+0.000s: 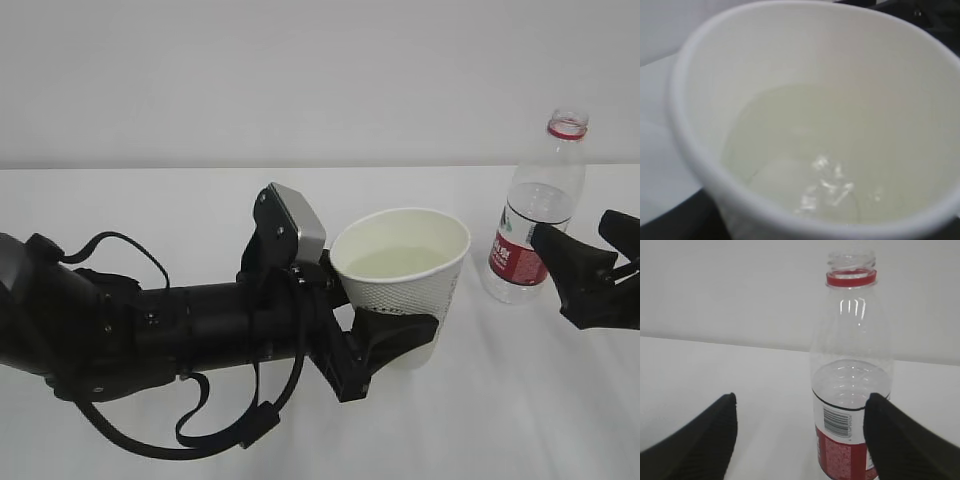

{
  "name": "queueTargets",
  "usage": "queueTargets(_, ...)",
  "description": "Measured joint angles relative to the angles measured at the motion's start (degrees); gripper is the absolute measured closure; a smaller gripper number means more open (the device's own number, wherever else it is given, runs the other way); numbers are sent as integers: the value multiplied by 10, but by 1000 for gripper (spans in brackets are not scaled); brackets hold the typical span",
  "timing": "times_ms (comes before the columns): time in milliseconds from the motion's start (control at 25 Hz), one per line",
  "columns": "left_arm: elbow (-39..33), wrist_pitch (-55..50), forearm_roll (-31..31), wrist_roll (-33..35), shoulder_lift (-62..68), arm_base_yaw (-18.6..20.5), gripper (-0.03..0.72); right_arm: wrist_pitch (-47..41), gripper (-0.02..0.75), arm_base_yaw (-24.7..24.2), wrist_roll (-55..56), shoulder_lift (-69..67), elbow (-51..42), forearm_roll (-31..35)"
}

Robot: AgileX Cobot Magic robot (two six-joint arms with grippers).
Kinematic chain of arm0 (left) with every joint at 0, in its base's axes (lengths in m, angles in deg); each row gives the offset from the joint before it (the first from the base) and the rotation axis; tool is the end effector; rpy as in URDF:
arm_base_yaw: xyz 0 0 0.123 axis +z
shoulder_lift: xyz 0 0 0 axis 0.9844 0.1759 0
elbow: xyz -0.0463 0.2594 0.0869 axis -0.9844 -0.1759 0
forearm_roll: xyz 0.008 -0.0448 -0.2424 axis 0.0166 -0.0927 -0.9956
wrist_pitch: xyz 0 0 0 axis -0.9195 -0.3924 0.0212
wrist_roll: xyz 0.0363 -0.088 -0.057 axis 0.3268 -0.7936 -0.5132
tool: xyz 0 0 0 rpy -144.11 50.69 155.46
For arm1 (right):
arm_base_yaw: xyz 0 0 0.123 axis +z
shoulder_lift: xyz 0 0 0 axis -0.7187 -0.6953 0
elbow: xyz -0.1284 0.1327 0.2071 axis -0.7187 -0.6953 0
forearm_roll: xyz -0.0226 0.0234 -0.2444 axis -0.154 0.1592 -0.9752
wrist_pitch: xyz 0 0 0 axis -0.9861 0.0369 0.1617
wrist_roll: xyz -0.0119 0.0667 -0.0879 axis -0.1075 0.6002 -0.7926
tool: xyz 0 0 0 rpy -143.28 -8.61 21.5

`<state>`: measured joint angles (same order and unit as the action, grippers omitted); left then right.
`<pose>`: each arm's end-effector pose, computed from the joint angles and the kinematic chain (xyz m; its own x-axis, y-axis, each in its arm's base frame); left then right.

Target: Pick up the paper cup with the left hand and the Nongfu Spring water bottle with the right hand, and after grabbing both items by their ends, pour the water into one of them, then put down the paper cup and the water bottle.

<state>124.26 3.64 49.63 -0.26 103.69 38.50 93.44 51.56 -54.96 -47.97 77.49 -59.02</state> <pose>0.2396 -0.2852 0.1267 -0.2066 0.1272 -0.9701 0.9309 0.3307 -0.1548 0.2270 0.0436 0.1547 -0.1418 -0.0069 -0.9899 -0.2833 0.9584 0.0339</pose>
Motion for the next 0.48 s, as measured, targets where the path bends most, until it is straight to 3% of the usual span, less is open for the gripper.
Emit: queueTargets(480, -10, 22, -3, 4, 0, 33, 192, 0, 147, 0, 2, 0, 0, -4)
